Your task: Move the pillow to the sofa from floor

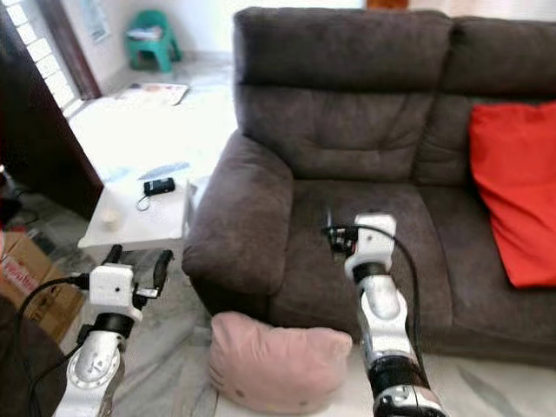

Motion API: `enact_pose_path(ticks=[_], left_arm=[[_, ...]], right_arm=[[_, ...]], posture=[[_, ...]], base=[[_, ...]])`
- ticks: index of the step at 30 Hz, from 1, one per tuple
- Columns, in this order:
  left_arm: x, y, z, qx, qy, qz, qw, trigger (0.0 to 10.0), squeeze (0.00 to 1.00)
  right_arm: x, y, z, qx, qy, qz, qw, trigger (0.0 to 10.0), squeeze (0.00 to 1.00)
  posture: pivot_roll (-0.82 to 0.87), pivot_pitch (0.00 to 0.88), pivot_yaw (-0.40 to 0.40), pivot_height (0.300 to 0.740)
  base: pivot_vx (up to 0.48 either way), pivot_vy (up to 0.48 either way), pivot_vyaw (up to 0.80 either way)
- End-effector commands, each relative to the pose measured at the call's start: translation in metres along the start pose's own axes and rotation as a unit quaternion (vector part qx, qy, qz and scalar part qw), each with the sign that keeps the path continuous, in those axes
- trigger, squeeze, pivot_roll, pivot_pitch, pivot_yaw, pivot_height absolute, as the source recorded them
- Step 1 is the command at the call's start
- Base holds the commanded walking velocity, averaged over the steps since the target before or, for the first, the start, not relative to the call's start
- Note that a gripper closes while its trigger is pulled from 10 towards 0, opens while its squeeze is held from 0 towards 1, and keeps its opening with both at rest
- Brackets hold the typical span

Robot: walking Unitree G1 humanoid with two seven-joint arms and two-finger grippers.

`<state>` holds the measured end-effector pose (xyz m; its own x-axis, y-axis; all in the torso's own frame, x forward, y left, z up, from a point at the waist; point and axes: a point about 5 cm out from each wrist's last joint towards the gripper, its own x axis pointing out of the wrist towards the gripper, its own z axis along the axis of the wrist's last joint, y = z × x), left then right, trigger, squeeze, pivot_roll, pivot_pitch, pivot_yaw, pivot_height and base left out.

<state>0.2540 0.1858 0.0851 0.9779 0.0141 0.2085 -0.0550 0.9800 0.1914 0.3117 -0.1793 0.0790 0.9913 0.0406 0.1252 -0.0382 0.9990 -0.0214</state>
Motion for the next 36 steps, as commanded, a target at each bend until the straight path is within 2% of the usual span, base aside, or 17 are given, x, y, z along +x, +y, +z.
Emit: enact_pose_path(ticks=[1, 5, 7, 11, 15, 20, 31, 36], left_arm=[[0.001, -0.004, 0.011, 0.013, -0.014, -0.009, 1.000, 10.0, 0.00], [-0.002, 0.000, 0.017, 0.013, -0.016, 0.004, 1.000, 10.0, 0.00], [-0.008, 0.004, 0.028, 0.015, -0.024, 0.008, 1.000, 10.0, 0.00], [-0.014, 0.005, 0.029, 0.011, -0.013, 0.003, 1.000, 10.0, 0.00], [-0.007, 0.000, 0.025, 0.007, -0.006, -0.010, 1.000, 10.0, 0.00], [0.005, -0.007, 0.035, -0.005, -0.009, -0.022, 1.000, 10.0, 0.00], [0.002, -0.007, 0.035, -0.004, 0.002, -0.026, 1.000, 10.0, 0.00], [0.003, -0.009, 0.036, -0.006, 0.004, -0.026, 1.000, 10.0, 0.00]], right_arm=[[-0.007, 0.000, -0.003, 0.013, 0.006, 0.004, 1.000, 10.0, 0.00], [-0.013, 0.000, 0.002, 0.013, 0.001, 0.005, 1.000, 10.0, 0.00], [-0.025, -0.005, 0.011, 0.003, -0.012, 0.008, 1.000, 10.0, 0.00], [-0.037, -0.015, 0.015, -0.002, -0.010, 0.001, 1.000, 10.0, 0.00], [-0.033, -0.012, 0.013, 0.000, -0.006, 0.005, 1.000, 10.0, 0.00], [-0.020, 0.000, 0.025, 0.016, -0.009, 0.012, 1.000, 10.0, 0.00], [-0.016, 0.005, 0.027, 0.011, 0.011, 0.022, 1.000, 10.0, 0.00], [-0.014, 0.009, 0.029, 0.015, 0.014, 0.023, 1.000, 10.0, 0.00]], posture=[[0.08, 0.000, 0.000, 0.740], [0.09, 0.000, -0.002, 0.740], [0.08, 0.000, 0.001, 0.740], [0.08, 0.000, 0.005, 0.740], [0.07, 0.000, 0.003, 0.740], [0.08, 0.000, -0.004, 0.740], [0.07, 0.000, -0.005, 0.740], [0.07, 0.003, -0.006, 0.713]], base=[[0.000, 0.000, 0.00], [0.000, 0.000, 0.00], [0.000, 0.000, 0.00], [0.000, 0.000, 0.00], [0.000, 0.000, 0.00], [0.000, 0.000, 0.00], [0.000, 0.000, 0.00], [0.000, 0.000, 0.00]])
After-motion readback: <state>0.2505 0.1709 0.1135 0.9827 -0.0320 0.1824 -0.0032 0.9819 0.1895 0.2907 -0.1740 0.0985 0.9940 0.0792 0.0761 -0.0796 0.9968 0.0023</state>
